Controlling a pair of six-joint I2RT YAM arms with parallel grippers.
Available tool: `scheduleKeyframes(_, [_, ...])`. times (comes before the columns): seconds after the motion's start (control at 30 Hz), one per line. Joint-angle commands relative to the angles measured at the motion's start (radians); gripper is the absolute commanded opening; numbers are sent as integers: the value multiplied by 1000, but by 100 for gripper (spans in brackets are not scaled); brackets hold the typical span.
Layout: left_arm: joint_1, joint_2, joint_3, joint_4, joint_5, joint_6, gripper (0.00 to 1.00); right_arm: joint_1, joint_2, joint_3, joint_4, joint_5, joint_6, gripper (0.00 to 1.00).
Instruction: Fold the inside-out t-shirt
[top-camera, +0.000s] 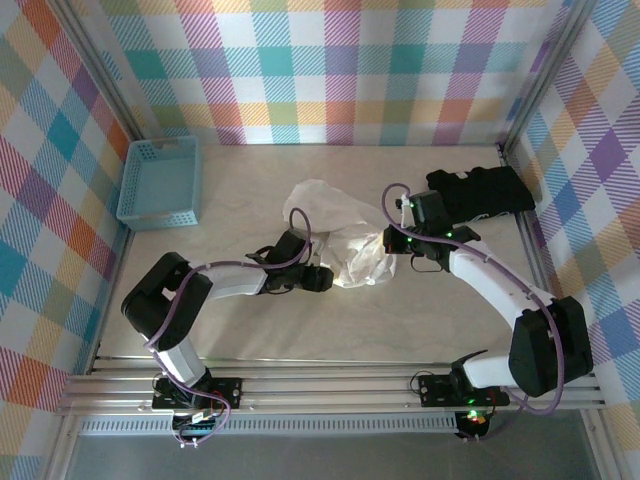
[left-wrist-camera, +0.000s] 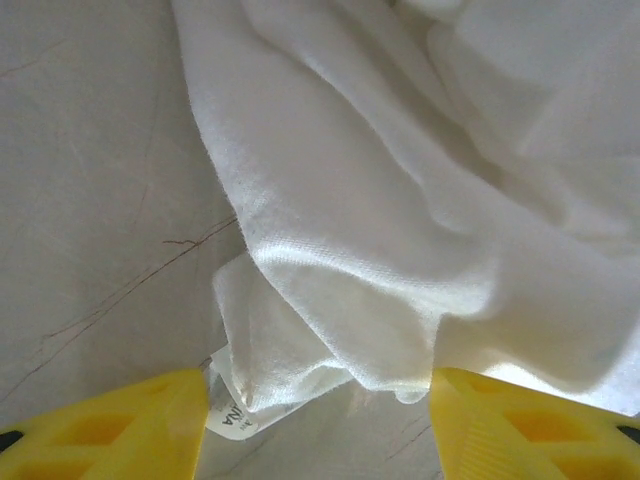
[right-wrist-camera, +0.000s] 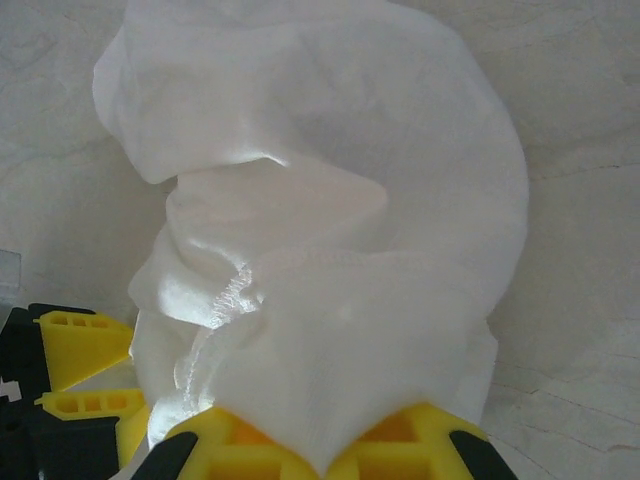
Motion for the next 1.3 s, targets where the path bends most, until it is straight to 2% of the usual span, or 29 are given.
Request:
scheduleKeyframes(0.0, [1, -45, -36, -28, -21, 19, 64, -10, -3, 30, 2, -14, -25, 0])
scheduleKeyframes(0.17, [14, -70, -56, -16, -24, 20, 65, -13, 1, 30, 8, -22, -25, 0])
scheduleKeyframes(0.37, [20, -1, -14, 5, -14, 25, 56, -13, 3, 24, 15, -31, -24, 0])
scheduleKeyframes(0.53, [20, 83, 48, 35, 28, 20, 37, -14, 6, 18, 22, -30, -23, 0])
scheduleKeyframes(0.63, [24, 73, 68, 48, 24, 36, 26, -21, 3, 33, 24, -28, -25, 0])
scheduleKeyframes(0.73, [36, 11, 86, 75, 37, 56, 3, -29, -10, 81, 42, -53, -20, 0])
scheduleKeyframes(0.77, [43, -19, 99, 73, 46, 57, 0, -34, -18, 110, 45, -70, -16, 0])
scheduleKeyframes(0.87, [82, -183, 142, 10, 50, 51, 0, -67, -66, 227, 44, -114, 2, 0])
scheduleKeyframes(0.97, [101, -470, 169, -39, -116, 46, 0, -89, -155, 315, 85, -108, 30, 0])
scheduleKeyframes(1.03, [101, -599, 221, -88, -221, 68, 0, -89, -198, 360, 114, -98, 47, 0])
scheduleKeyframes(1.17, [101, -691, 393, -234, -369, 157, 0, -89, -240, 444, 145, -116, 59, 0])
scheduleKeyframes(1.27, [101, -719, 467, -273, -476, 221, 0, -89, -256, 489, 140, -100, 44, 0])
